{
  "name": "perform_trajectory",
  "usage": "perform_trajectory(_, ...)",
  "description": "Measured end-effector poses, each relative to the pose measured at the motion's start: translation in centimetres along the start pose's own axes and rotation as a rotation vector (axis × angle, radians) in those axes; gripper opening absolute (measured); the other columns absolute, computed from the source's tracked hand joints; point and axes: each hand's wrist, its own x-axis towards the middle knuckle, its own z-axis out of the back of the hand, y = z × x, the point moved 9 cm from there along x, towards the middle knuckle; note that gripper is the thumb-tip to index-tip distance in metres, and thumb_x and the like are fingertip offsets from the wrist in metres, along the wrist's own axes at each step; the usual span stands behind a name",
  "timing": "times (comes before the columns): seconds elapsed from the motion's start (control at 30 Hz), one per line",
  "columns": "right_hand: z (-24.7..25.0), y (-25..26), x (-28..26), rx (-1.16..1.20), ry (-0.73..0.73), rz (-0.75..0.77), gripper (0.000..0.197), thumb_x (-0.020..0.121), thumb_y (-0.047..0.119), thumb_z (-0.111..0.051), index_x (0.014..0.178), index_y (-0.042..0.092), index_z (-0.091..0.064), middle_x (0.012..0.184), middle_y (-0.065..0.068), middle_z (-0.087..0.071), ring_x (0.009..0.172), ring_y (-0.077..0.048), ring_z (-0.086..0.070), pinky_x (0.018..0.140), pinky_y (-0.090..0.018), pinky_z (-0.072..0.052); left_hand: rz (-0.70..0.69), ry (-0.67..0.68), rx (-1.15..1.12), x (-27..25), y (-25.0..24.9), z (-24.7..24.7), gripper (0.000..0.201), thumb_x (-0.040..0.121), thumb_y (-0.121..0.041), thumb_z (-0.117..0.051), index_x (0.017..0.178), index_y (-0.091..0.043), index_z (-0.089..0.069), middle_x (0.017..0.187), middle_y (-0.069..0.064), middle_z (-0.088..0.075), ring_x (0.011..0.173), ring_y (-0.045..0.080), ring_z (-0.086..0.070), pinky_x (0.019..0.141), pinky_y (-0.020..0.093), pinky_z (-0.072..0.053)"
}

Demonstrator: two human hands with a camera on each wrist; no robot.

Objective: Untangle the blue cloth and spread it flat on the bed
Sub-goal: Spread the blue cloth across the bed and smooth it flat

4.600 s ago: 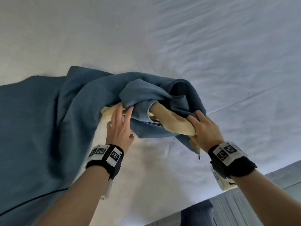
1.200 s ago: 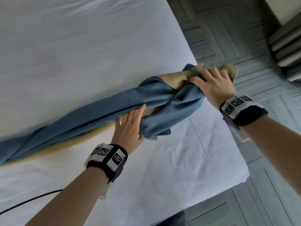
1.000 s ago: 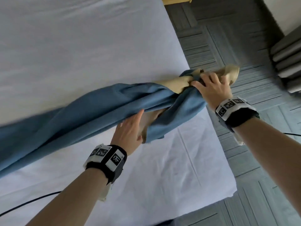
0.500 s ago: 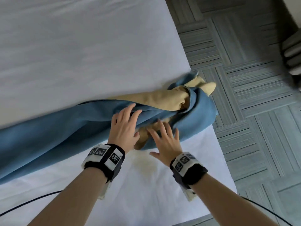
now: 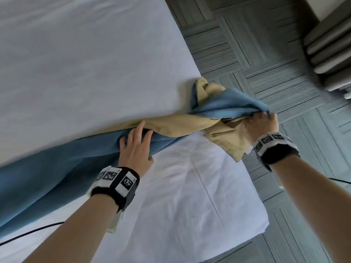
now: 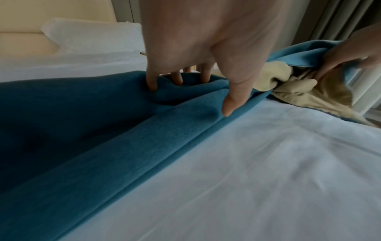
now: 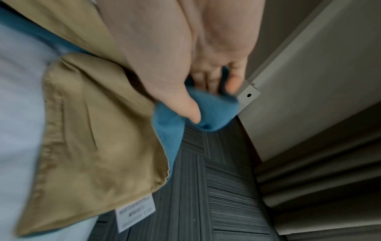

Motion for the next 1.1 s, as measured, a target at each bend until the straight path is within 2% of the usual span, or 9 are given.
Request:
perform_trajectory(0.1,-1.9,-0.4,-0.2,0.027,0.145,-0.070,0.052,0.095,0.029,-0.034,0.144,0.018,-0.026,0.155,-0.013,-0.016,0.143,-0.034,-0.010,0.112,-0.059,-0.015,0.013,-0.039,-0.059,0.5,-0.3,0.4,0.058,0.077,-0.022,-0.064,0.130,-0.018,-0.041,0.155,0.003,-0.017,0.136,0.026,-0.026,0.105,0.042,-0.027)
perform_trajectory(0.27,2.9,3.6,-2.1,0.630,-0.296,0.021,0.089,0.069,0.035,-0.076,0.140,0.011,-0.030,0.152,-0.016,-0.022,0.142,-0.034,-0.017,0.108,-0.057,-0.025,-0.063,-0.255,-0.170,1.5,-1.7,2.9,0.042,0.065,-0.015,-0.071,0.103,-0.014,-0.053,0.132,0.002,-0.051,0.112,0.030,-0.048,0.085,0.038,-0.030)
perform_trajectory(0.33,3.4,3.9,-1.5,0.809,-0.363,-0.032,0.099,0.066,0.043,-0.076,0.145,0.016,-0.023,0.154,-0.012,-0.019,0.143,-0.033,-0.017,0.108,-0.056,-0.027,-0.088,-0.283,-0.165,2.2,-1.9,3.1,0.054,0.062,-0.019,-0.074,0.111,-0.013,-0.051,0.132,0.003,-0.052,0.115,0.031,-0.047,0.089,0.041,-0.033)
perform_trajectory(0.5,-0.1,7.1,2.0,0.982,-0.058,-0.006,0.121,0.062,0.038,-0.083,0.148,0.003,-0.006,0.153,-0.016,-0.016,0.137,-0.037,-0.027,0.108,-0.046,-0.031,-0.034,-0.076,-0.023,3.3,-1.1,0.0,0.097,0.070,-0.037,-0.072,0.147,-0.013,-0.017,0.148,0.007,-0.033,0.135,0.029,-0.030,0.109,0.045,-0.023)
perform_trajectory(0.6,-1.3,7.6,3.0,1.040,-0.011,-0.072,0.097,0.068,0.033,-0.080,0.139,0.002,-0.021,0.137,-0.018,-0.037,0.120,-0.040,-0.048,0.086,-0.047,-0.041,-0.023,-0.040,0.033,3.0,-1.3,-1.3,0.101,0.074,-0.038,-0.070,0.149,-0.015,-0.006,0.154,0.004,-0.024,0.138,0.025,-0.026,0.111,0.045,-0.024)
perform_trajectory(0.7,-0.9,7.7,3.0,1.005,-0.069,-0.060,0.052,0.080,0.027,-0.068,0.116,0.007,-0.036,0.111,-0.021,-0.059,0.095,-0.043,-0.060,0.064,-0.037,-0.035,0.018,-0.035,0.085,2.7,-1.7,-1.6,0.098,0.076,-0.035,-0.067,0.149,-0.015,-0.004,0.153,0.003,-0.024,0.137,0.024,-0.026,0.110,0.044,-0.023)
perform_trajectory(0.93,4.8,2.7,3.2,0.678,-0.338,0.181,0.027,0.087,0.013,-0.048,0.113,0.015,-0.048,0.108,-0.015,-0.059,0.088,-0.041,-0.063,0.061,-0.041,-0.043,0.074,-0.020,0.118,3.1,-2.5,-0.2,0.068,0.077,-0.023,-0.065,0.137,-0.025,-0.034,0.123,0.003,-0.049,0.116,0.028,-0.046,0.105,0.051,-0.028)
perform_trajectory(1.0,7.7,-1.9,3.8,0.638,-0.522,0.164,0.019,0.083,0.010,-0.053,0.101,0.012,-0.054,0.095,-0.016,-0.062,0.079,-0.040,-0.064,0.056,-0.037,-0.039,0.053,-0.026,0.069,3.6,-2.6,1.0,0.047,0.079,-0.020,-0.061,0.124,-0.024,-0.047,0.115,0.003,-0.053,0.109,0.029,-0.052,0.099,0.047,-0.035)
perform_trajectory(1.1,10.5,-7.0,3.5,0.576,-0.754,0.095,0.008,0.077,0.008,-0.053,0.084,0.010,-0.057,0.080,-0.016,-0.062,0.074,-0.036,-0.062,0.061,-0.039,-0.042,0.066,-0.075,-0.060,3.9,-1.8,3.2,0.043,0.078,-0.012,-0.060,0.119,-0.021,-0.054,0.113,0.007,-0.052,0.104,0.031,-0.052,0.087,0.043,-0.041)
